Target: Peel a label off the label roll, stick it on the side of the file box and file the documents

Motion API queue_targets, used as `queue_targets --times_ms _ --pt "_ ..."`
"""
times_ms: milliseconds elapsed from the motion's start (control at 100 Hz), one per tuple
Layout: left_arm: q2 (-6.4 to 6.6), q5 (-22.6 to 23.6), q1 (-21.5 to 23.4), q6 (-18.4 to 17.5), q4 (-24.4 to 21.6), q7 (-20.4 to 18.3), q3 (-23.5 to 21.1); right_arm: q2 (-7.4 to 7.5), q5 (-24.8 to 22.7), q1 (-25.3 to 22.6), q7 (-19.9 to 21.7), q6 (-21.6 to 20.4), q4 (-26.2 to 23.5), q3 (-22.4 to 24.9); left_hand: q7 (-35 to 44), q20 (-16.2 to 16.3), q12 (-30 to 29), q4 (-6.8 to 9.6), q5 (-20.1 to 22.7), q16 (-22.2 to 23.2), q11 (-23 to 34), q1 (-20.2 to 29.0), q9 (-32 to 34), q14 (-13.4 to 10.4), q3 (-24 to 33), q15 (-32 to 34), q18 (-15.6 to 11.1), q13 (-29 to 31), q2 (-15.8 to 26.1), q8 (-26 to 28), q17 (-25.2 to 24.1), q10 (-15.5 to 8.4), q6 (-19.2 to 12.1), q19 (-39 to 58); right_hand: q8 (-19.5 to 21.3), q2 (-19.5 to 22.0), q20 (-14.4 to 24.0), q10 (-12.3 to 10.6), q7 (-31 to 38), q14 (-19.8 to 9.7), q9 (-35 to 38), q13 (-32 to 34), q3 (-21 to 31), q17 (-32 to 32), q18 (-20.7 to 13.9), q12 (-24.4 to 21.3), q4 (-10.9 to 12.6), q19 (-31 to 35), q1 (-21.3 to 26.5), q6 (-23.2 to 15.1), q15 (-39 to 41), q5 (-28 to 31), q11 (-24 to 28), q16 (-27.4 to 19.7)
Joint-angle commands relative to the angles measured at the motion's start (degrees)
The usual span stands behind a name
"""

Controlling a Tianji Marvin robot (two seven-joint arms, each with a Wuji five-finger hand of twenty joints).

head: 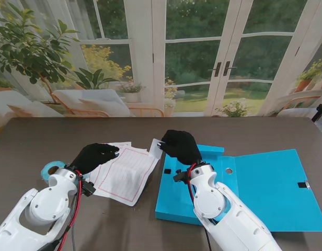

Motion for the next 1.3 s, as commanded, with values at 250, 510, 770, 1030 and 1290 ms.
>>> queue_targets --times_ms 250,510,770,1030,1290 --pt "-1.02 -1.6 -2.0 -0.6 1.1 -0.7 4.0 0.31 -0.9 -1.5 1.7 2.7 -4.0 0.6 -1.2 1.6 -0.6 0.28 -0.4 -0.5 -0.6 0.1 -1.4 1.7 -1.3 -1.0 -0.6 -1.2 2.0 -0.6 -1.8 0.8 -0.5 -1.1 2.0 1.9 -0.9 0.2 5.3 -0.2 -0.3 2.3 2.0 -7.4 0.0 -0.6 2.8 2.0 4.5 -5.1 0.6 1.6 0.9 0.1" --pt "-1.27 -2.9 -2.9 -1.2 2.0 -0.3 6.0 0.33 -1.1 -0.9 2.2 3.6 -3.7 0.0 -1.5 1.8 -0.6 0.26 -0.9 -0.4 -0.7 -0.1 -1.5 2.0 -0.8 -1.1 -0.4 -1.4 1.7 -0.7 -2.1 1.0 0.0 -1.4 2.0 0.5 -1.0 0.2 5.3 -0.1 -0.1 2.3 2.4 -7.4 0.2 -0.4 5.3 2.1 4.7 -5.1 0.6 1.6 0.6 0.1" --pt "-1.25 -4.7 -3.3 -1.9 1.9 -1.1 7.0 0.11 -1.0 -0.2 2.2 4.1 -3.0 -1.0 -2.8 1.9 -0.7 0.06 -2.8 -0.3 -1.0 -1.2 -2.5 2.2 -1.7 -1.3 -0.7 -2.3 1.7 -1.5 -3.1 1.5 -1.0 -1.8 1.9 -0.3 -1.1 0.1 5.3 -0.1 0.0 2.4 2.7 -7.4 0.2 -0.3 6.8 2.1 4.9 -5.2 0.6 1.6 0.3 0.1" --pt "-0.79 -7.2 -2.7 -2.1 -0.2 -3.8 7.0 -0.32 -0.5 0.7 1.9 4.4 -2.0 -1.9 -3.8 2.5 -0.1 -0.24 -4.2 0.1 -1.0 -6.1 -4.1 2.3 -8.8 -1.8 -1.5 -4.0 3.8 -2.8 -4.7 2.0 -1.9 -2.5 1.9 -0.9 -1.1 0.3 5.3 0.0 0.1 2.4 3.0 -7.4 0.1 -0.2 7.8 2.2 5.0 -5.2 0.7 1.7 0.1 0.1" --pt "-0.63 -6.6 -3.2 -1.7 -0.4 -4.4 8.0 -0.55 0.4 0.8 2.1 4.4 -1.8 -2.6 -4.8 3.0 0.8 -0.14 -5.5 0.4 -0.8 -7.5 -5.0 2.0 -10.3 -1.6 -2.0 -4.3 3.7 -3.5 -5.2 1.9 -2.4 -2.6 1.9 -1.4 -1.1 0.4 5.3 0.0 0.2 2.3 3.4 -7.6 0.2 0.0 8.6 2.1 5.0 -5.0 0.7 1.7 -0.1 0.1"
